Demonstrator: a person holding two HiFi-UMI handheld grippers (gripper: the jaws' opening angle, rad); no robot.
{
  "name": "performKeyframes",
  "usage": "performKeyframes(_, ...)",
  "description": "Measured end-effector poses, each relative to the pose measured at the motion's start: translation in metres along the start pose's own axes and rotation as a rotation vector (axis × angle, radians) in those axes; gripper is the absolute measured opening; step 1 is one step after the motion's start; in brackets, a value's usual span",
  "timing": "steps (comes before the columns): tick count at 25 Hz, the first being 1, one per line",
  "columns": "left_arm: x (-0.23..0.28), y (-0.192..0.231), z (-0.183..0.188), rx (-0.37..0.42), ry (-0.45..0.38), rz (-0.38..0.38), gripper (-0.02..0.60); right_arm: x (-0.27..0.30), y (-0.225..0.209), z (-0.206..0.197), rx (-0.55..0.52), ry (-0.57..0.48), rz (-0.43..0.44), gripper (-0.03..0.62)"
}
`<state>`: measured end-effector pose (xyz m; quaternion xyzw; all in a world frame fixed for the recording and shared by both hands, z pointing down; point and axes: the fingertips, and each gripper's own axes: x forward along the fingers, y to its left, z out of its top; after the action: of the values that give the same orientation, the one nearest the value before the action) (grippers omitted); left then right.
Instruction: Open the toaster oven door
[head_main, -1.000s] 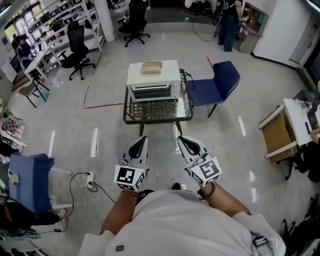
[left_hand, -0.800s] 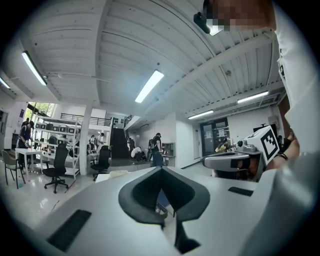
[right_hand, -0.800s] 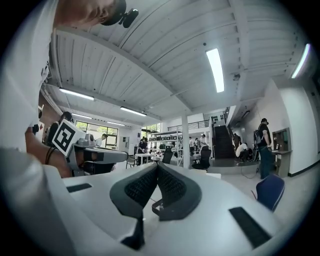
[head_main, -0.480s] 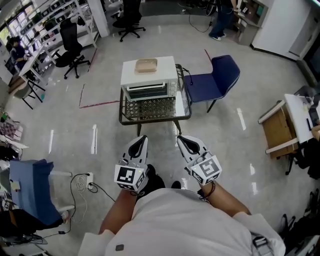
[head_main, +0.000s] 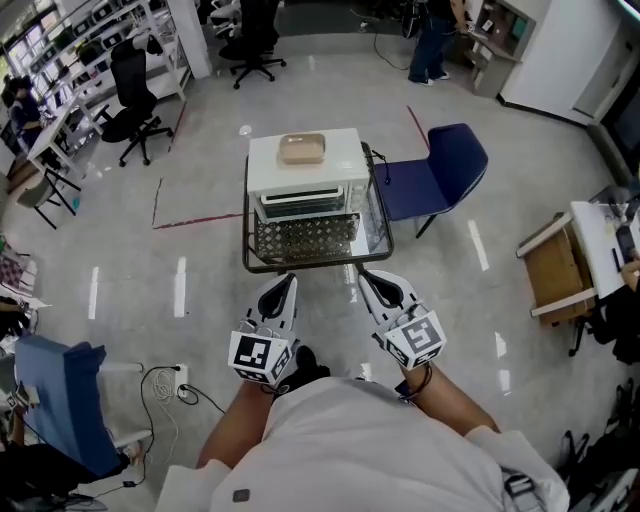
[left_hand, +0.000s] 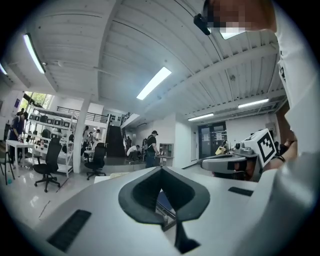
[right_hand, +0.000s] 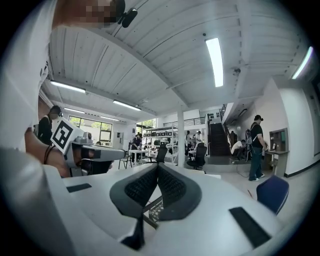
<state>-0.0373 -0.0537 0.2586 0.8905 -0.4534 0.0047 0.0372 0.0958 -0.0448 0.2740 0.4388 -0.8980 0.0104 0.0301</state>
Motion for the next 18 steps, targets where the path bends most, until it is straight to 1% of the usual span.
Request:
performKeyframes(3,0.008,0.031,0.007,0.023,-0.005,-0.015,0.015,0.038,-0.004,0.008,-0.005,-0.010,-0.016,0.018)
performKeyframes(5,0.012,0.053,0.010,0.025,-0.002,-0.024,0.015,0.061,-0.004,0.015,-0.008,-0.014,-0.028,0.018)
performKeyframes(7,0.016,0.074,0.012,0.021,0.004,-0.034,0.015,0.079,-0.005,0.019,-0.012,-0.017,-0.043,0.018)
performKeyframes(10,0.021,0.099,0.014,0.037,0.010,-0.045,0.015,0.100,-0.008,0.022,-0.008,-0.024,-0.065,0.018)
performKeyframes(14,0.029,0.121,0.013,0.028,0.019,-0.052,0.015,0.120,-0.009,0.017,0.004,-0.006,-0.067,0.018)
performKeyframes(18,0.043,0.135,0.002,0.018,0.038,-0.050,0.015,0.133,-0.017,0.008,-0.009,0.006,-0.061,0.018)
